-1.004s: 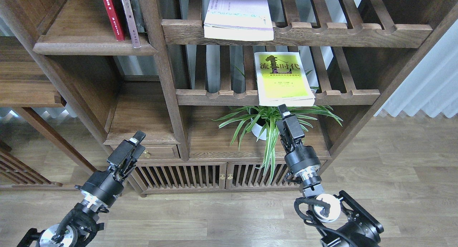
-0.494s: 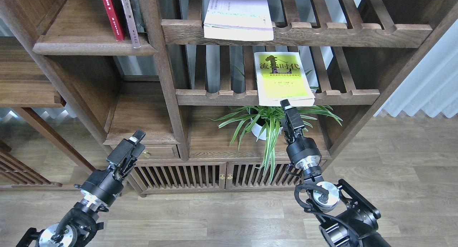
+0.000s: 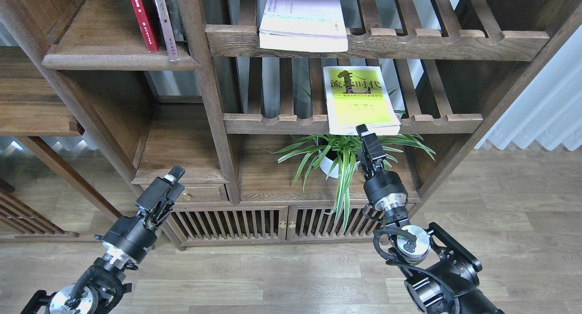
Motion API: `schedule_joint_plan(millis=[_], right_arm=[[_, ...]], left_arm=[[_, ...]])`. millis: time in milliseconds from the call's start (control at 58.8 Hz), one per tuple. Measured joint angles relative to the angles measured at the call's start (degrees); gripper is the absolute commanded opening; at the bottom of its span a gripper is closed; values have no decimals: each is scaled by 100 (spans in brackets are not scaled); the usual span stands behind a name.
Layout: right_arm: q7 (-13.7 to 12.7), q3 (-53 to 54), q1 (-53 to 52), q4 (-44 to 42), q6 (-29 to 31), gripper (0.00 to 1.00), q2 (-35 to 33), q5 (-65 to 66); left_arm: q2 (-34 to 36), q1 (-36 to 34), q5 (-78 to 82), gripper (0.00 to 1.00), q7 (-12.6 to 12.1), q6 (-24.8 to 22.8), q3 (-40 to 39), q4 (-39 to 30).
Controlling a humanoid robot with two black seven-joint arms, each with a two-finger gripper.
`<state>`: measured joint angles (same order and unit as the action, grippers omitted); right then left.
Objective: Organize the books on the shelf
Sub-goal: 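Reach the right gripper toward the yellow-green book on the middle shelf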
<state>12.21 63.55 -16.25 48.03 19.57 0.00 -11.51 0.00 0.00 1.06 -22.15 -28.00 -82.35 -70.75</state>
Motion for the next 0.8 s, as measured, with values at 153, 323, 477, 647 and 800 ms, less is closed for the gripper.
schedule_joint_plan(millis=[153, 323, 477, 647, 800], right_arm=[[-7, -6, -105, -96, -103, 98, 0, 0], [-7, -33, -266, -114, -343, 98, 0, 0], [14, -30, -466, -269, -505, 98, 0, -78], [17, -27, -610, -460, -525, 98, 0, -186], [12, -23, -656, -532, -549, 98, 0, -201]], left_arm=[[0, 0, 0, 84, 0, 0, -3, 0], [0, 0, 0, 84, 0, 0, -35, -10], [0, 0, 0, 84, 0, 0, -55, -24], [3, 0, 0, 85, 0, 0, -80, -29], [9, 0, 0, 85, 0, 0, -88, -33]])
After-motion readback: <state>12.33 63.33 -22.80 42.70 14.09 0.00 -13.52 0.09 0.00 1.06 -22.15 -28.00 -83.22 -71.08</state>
